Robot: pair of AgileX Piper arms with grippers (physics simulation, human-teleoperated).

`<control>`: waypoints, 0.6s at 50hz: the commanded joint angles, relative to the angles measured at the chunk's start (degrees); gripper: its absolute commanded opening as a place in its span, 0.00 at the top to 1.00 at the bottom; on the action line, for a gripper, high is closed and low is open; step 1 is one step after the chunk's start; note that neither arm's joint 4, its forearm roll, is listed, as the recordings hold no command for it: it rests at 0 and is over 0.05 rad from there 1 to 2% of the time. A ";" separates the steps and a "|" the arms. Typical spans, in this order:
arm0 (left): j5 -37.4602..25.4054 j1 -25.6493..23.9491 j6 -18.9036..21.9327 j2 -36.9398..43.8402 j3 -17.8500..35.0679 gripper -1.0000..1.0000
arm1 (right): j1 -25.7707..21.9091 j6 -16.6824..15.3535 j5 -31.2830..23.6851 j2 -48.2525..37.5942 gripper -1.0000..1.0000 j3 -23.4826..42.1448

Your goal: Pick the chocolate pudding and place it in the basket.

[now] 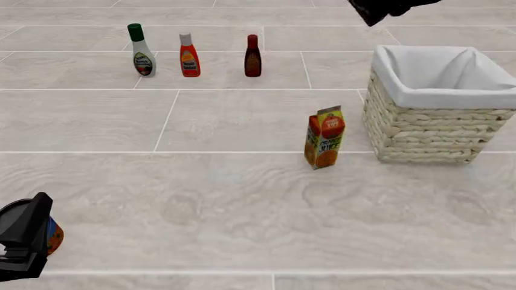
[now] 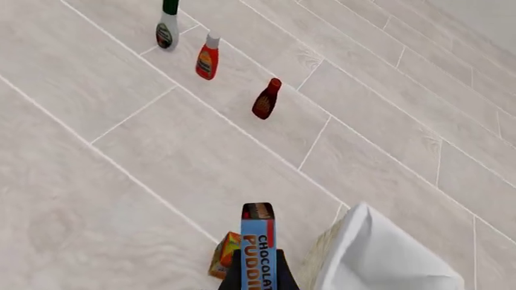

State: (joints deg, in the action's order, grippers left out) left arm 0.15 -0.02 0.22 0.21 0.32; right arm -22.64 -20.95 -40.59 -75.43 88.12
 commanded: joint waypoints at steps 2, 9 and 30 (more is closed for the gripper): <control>0.14 0.07 0.02 0.00 -0.13 0.00 | 4.27 1.57 -0.40 2.48 1.00 -0.42; 0.14 0.07 0.03 0.00 -0.13 0.00 | 6.77 0.87 -0.57 3.91 1.00 -1.44; 0.13 0.08 0.03 0.01 -0.13 0.00 | 13.19 1.15 -1.45 6.78 1.00 -3.51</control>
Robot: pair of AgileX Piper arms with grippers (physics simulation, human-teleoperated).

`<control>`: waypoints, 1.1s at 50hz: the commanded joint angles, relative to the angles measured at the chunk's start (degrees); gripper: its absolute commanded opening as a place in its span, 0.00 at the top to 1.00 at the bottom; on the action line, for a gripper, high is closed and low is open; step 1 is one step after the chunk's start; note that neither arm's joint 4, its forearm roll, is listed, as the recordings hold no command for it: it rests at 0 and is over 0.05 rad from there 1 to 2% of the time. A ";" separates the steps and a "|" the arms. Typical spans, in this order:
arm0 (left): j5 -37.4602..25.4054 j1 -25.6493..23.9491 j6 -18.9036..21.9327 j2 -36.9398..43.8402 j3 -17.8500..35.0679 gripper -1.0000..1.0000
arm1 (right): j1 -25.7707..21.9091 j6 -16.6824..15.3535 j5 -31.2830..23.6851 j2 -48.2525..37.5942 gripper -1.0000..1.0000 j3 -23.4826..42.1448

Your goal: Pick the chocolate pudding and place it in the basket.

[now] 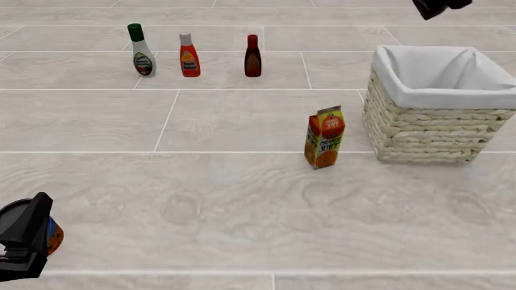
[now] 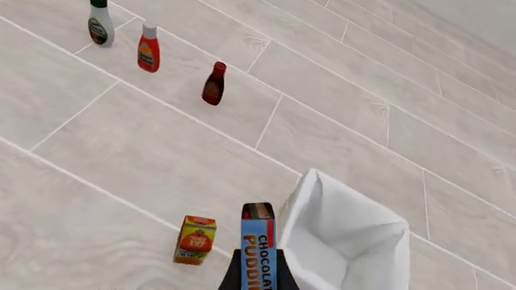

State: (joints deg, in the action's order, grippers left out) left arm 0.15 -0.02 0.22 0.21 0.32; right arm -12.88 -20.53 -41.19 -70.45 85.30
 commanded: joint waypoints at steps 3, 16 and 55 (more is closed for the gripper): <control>0.13 0.07 0.02 0.00 -0.13 0.00 | 4.09 0.69 -0.98 1.93 1.00 -1.01; 0.14 0.06 0.04 0.00 -0.13 0.00 | 8.05 0.28 -0.99 2.04 1.00 -1.69; 0.13 0.07 0.04 0.00 -0.13 0.00 | 15.04 -0.11 -0.88 -3.30 1.00 0.08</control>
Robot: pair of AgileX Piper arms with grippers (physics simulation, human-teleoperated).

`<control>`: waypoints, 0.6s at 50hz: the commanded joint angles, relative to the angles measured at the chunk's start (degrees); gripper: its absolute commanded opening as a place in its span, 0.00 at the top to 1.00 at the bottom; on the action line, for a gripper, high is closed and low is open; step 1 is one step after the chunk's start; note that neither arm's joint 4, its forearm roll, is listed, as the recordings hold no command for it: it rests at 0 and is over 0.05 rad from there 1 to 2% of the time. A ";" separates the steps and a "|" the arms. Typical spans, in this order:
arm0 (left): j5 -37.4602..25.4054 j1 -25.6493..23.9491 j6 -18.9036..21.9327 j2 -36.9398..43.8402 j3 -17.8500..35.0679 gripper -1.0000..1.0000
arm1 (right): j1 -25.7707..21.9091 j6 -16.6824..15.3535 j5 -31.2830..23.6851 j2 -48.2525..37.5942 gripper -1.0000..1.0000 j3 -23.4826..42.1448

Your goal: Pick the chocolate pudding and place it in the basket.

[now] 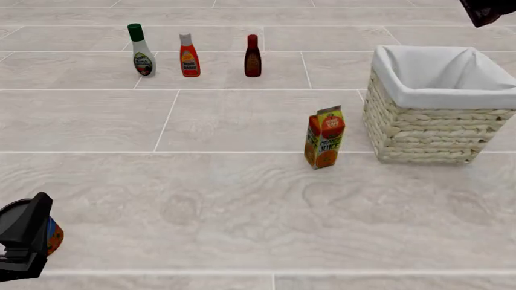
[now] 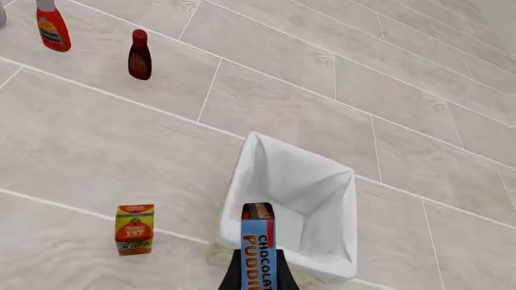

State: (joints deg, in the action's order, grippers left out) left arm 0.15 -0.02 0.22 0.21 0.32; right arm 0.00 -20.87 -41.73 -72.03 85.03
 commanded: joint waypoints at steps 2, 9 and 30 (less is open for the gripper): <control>0.14 0.08 0.04 0.00 -0.13 0.00 | 2.57 -0.01 -0.55 -2.17 1.00 0.71; 0.14 0.07 0.03 0.00 -0.13 0.00 | 3.27 -1.42 -3.00 -4.44 1.00 3.68; 0.13 0.06 0.04 0.01 -0.13 0.00 | 5.26 -5.78 -10.95 -14.56 1.00 16.22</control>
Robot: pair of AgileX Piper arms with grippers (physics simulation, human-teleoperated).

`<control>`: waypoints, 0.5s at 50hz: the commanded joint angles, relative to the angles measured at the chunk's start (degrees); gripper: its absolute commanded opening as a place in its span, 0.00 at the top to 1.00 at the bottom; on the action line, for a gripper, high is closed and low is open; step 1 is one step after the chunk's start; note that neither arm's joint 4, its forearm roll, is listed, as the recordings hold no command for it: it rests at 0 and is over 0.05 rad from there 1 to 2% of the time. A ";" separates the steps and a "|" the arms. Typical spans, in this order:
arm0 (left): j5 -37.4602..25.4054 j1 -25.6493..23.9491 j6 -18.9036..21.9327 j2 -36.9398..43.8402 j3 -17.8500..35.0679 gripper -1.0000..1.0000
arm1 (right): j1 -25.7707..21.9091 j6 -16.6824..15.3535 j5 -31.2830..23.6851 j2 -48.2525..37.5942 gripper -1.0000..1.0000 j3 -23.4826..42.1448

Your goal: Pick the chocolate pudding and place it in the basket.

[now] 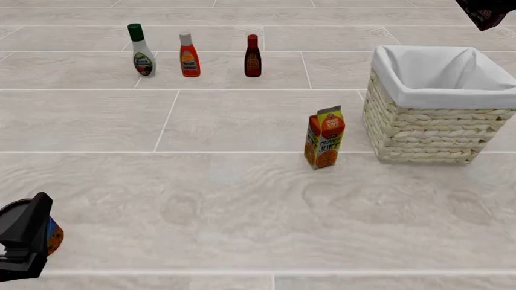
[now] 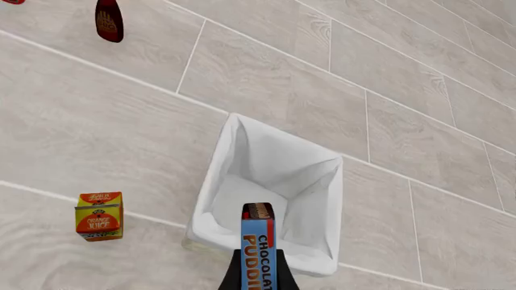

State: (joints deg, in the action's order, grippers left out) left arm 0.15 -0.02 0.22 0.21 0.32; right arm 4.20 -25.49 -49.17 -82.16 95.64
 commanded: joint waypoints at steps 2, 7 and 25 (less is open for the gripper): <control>0.13 0.08 0.03 0.00 -0.13 0.00 | 0.63 -0.99 -4.42 -5.44 1.00 6.35; 0.14 0.08 0.03 0.00 -0.13 0.00 | 1.17 -1.84 -5.25 -7.06 1.00 7.73; 0.13 0.08 0.03 0.00 -0.13 0.00 | 3.12 -3.49 -12.26 -15.40 1.00 19.73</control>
State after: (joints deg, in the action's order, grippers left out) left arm 0.15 -0.02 0.22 0.21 0.32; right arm 6.09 -28.81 -57.67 -93.68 109.27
